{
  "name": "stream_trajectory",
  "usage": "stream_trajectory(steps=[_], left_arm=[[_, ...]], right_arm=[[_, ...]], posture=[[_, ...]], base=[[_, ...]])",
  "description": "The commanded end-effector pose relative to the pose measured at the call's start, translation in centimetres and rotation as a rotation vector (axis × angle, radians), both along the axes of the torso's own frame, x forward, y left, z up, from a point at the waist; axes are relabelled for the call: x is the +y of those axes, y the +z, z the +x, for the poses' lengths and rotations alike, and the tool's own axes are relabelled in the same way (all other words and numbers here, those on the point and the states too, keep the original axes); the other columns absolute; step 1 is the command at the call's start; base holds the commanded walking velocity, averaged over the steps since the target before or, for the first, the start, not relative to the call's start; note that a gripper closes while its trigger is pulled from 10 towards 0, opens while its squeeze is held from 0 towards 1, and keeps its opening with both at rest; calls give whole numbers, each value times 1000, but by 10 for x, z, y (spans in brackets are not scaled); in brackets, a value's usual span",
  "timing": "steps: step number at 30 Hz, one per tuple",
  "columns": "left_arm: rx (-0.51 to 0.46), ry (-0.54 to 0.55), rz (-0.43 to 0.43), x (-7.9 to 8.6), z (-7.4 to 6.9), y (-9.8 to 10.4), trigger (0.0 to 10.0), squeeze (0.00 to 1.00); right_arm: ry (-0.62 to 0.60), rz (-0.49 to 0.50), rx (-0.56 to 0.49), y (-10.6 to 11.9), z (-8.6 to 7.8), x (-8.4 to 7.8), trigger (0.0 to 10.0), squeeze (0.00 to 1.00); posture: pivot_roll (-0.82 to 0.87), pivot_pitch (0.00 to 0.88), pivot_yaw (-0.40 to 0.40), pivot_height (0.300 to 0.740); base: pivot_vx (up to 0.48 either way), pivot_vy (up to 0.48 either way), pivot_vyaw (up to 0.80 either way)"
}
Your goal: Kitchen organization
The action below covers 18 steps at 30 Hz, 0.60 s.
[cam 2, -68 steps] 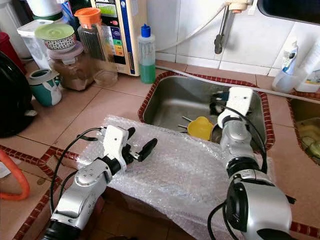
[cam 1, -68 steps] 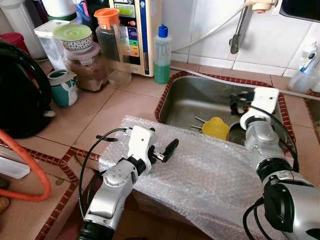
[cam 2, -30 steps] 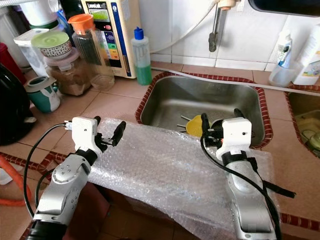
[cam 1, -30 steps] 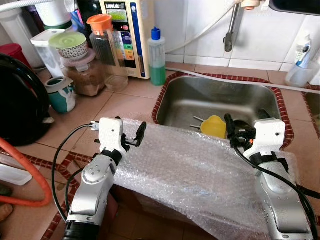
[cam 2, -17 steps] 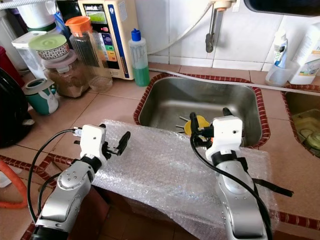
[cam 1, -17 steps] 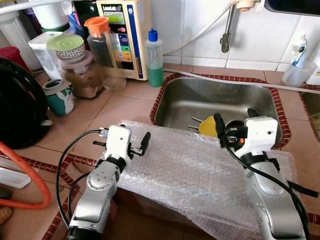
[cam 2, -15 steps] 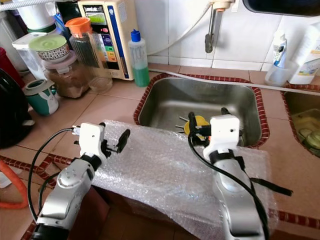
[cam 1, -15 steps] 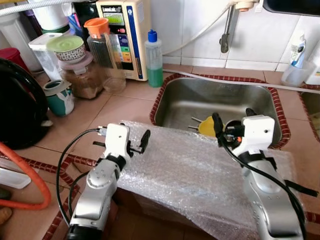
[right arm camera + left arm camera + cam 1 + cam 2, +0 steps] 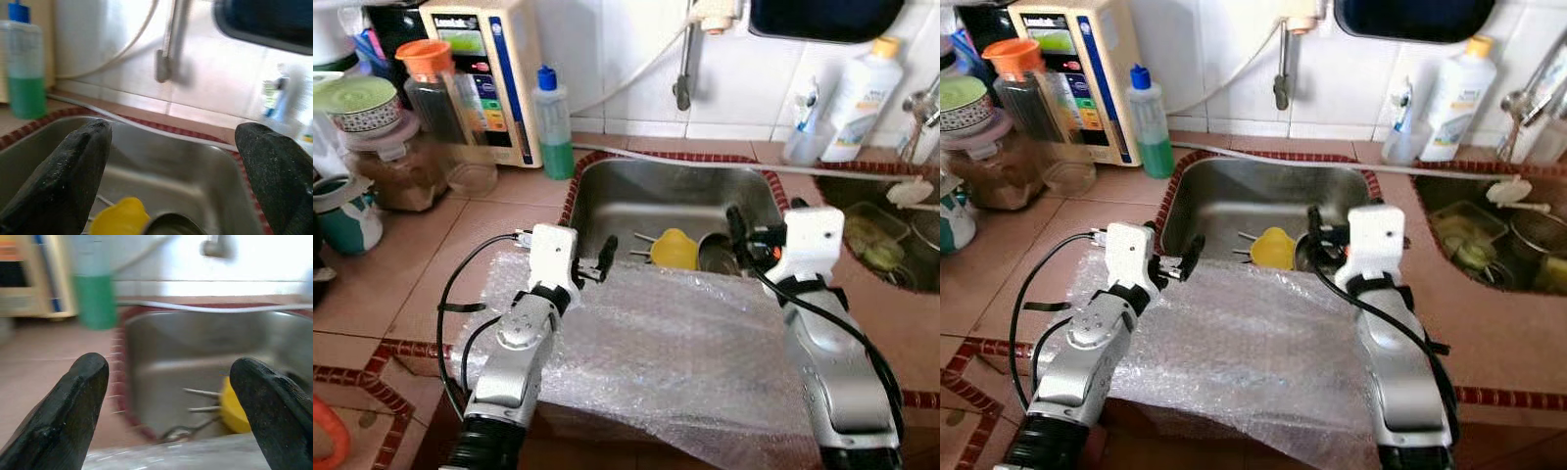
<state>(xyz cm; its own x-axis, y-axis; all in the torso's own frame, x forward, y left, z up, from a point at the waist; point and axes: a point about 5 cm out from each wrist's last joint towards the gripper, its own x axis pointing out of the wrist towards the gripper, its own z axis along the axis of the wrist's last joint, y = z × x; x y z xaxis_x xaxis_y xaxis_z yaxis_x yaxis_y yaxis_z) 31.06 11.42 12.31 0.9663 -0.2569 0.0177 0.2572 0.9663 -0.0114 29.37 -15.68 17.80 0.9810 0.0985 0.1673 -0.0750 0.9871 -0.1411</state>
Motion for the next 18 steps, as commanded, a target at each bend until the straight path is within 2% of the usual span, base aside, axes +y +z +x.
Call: stream_trajectory(steps=[1, 3, 8, 18], left_arm=[[23, 3, -26, 3, 2, -1, 10000, 0], [39, 21, -43, 5, 0, -4, 10000, 0], [58, 26, -55, 6, -5, -9, 10000, 0], [56, 20, -58, 3, -4, -8, 10000, 0]], right_arm=[[10, -2, 33, -8, 2, 2, 10000, 0], [10, 9, 41, -11, 2, 4, 10000, 0], [4, 25, 47, -15, 2, 6, 10000, 0], [-7, 17, 45, -15, 2, 0, 10000, 0]], posture=[[-15, 0, 33, 740], [-11, 0, 60, 740], [-13, 0, 67, 740], [-24, 0, 70, 740]], base=[[0, 0, 0], [0, 0, 0], [0, 0, 0], [0, 0, 0]])
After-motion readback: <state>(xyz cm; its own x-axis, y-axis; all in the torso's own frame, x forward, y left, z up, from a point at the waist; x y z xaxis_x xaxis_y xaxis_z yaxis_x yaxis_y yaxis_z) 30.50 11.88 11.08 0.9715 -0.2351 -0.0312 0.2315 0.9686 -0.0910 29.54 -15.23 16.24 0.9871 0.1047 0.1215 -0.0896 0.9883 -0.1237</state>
